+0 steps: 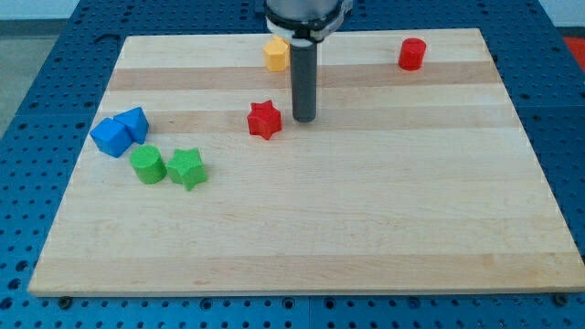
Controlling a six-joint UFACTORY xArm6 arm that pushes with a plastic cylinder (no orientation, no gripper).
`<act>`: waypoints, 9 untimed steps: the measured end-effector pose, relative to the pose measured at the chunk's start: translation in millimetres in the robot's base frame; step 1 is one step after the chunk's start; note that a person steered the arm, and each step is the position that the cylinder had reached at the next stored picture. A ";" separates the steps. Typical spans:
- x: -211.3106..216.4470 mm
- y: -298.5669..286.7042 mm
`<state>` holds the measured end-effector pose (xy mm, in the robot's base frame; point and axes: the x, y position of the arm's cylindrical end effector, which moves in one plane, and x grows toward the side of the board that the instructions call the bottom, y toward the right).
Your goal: Push the red star to the blue cube
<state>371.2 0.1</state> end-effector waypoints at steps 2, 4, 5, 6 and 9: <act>16.9 -73.4; 18.7 -73.6; 45.4 -62.9; 72.1 -64.1; 50.4 -122.5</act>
<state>421.6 -122.3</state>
